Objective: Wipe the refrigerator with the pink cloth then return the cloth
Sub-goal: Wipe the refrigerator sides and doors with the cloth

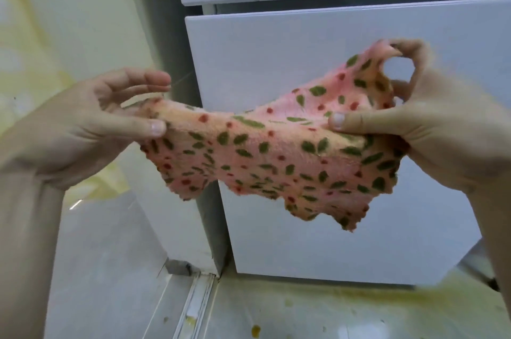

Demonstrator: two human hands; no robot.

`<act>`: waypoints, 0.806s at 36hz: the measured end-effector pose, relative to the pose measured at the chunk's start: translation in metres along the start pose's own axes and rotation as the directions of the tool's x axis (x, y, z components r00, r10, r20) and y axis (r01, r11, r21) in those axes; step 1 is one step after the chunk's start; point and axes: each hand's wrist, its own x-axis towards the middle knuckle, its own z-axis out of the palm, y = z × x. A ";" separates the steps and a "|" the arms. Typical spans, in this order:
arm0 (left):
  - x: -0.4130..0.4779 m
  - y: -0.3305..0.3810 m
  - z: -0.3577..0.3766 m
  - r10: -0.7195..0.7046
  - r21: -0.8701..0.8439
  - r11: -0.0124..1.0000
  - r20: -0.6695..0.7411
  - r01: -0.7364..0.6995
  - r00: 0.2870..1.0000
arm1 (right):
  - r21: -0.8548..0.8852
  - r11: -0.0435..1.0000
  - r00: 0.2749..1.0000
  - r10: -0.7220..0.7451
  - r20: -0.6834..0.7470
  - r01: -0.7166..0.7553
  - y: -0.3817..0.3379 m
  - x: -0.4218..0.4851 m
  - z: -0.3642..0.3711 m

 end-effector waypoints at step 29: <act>0.000 -0.005 0.019 -0.079 0.735 0.678 0.048 0.018 0.996 | -0.857 0.514 0.994 0.102 0.039 -0.020 0.013 0.016 -0.004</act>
